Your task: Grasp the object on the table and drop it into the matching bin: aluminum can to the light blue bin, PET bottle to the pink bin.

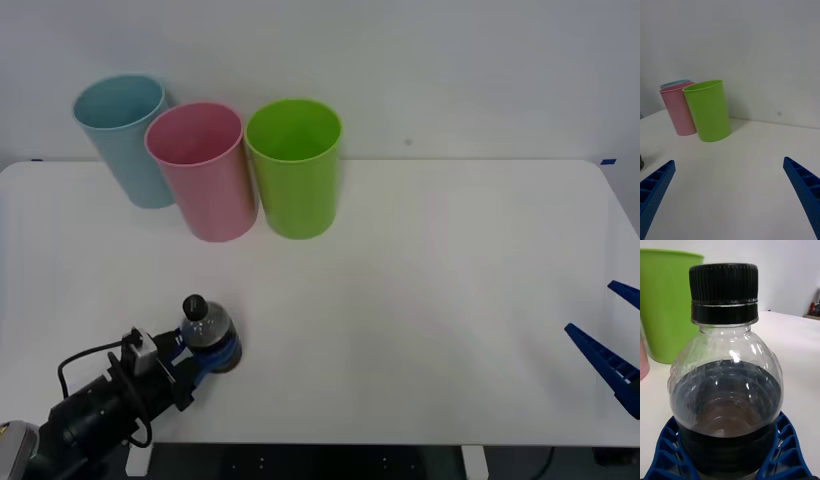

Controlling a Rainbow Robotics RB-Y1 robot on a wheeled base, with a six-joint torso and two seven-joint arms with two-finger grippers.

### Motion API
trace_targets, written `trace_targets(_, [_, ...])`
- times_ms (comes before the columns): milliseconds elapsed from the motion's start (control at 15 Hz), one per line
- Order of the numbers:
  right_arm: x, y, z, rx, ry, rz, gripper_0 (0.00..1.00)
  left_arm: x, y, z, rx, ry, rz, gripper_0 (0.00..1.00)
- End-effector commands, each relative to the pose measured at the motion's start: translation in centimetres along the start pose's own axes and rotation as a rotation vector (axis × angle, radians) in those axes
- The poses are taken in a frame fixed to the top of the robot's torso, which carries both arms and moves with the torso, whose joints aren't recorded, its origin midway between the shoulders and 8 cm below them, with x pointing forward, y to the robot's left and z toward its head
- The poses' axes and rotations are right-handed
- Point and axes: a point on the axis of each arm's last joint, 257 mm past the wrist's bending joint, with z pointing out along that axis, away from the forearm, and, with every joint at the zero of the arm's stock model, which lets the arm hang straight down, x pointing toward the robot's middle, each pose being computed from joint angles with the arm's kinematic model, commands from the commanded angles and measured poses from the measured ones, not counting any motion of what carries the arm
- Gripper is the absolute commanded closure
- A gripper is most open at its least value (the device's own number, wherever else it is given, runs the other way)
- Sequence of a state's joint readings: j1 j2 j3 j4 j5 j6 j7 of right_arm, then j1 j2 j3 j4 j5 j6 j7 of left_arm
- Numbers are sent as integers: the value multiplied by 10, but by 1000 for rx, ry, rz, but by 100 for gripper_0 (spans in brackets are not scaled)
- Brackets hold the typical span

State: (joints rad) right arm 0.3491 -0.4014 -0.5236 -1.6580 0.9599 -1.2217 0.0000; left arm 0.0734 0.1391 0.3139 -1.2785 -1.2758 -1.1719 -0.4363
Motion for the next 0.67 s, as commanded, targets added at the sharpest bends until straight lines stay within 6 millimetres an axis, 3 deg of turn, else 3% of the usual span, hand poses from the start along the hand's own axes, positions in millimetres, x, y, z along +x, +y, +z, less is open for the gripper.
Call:
trace_targets(67, [0, 0, 0, 0, 0, 0, 0, -2, 5, -4, -16, -8, -9, 100])
trace_targets(467, [0, 0, 0, 0, 0, 0, 0, -20, 30, -24, -60, -59, -37, 100])
trace_targets(667, [0, 0, 0, 0, 0, 0, 0, -39, 46, -31, -83, -101, -69, 100])
